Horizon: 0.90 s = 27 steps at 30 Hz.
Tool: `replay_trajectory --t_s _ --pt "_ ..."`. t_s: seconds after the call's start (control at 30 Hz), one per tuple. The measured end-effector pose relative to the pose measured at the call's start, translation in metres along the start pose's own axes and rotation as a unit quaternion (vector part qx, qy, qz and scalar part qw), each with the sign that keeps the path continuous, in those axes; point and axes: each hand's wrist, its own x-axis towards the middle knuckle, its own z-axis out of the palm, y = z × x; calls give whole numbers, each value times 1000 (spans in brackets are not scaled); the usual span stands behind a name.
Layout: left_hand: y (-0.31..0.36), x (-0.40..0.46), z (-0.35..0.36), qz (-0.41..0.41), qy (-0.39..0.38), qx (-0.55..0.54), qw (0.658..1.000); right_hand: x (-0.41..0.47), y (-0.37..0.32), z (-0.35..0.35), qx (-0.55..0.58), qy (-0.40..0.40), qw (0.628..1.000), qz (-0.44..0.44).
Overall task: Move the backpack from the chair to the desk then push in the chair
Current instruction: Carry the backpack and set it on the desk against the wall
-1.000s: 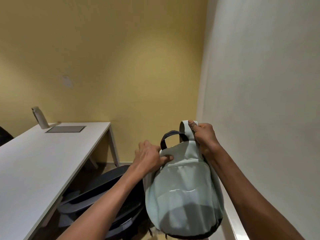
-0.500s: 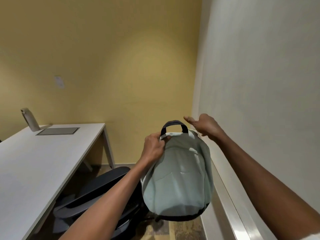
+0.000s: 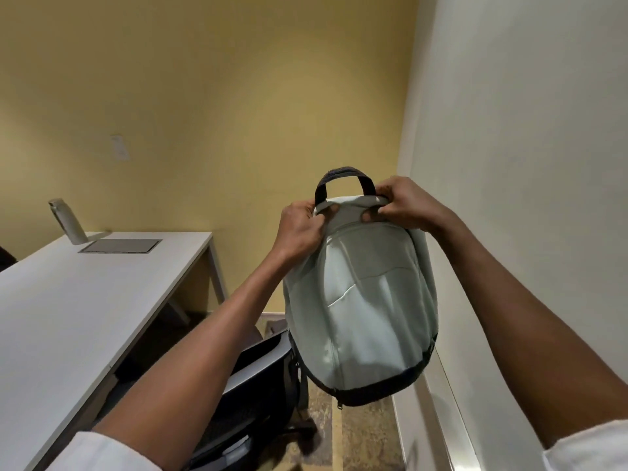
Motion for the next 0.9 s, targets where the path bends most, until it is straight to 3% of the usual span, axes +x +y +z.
replay_trajectory --t_s 0.27,0.57,0.9 --pt "-14 78 -7 -13 30 1 999 85 12 2 -67 75 995 -25" --pt "-77 178 -19 16 41 37 998 192 43 42 -54 125 990 -29" --pt "-153 269 -55 13 68 61 996 319 50 96 -47 73 995 -39"
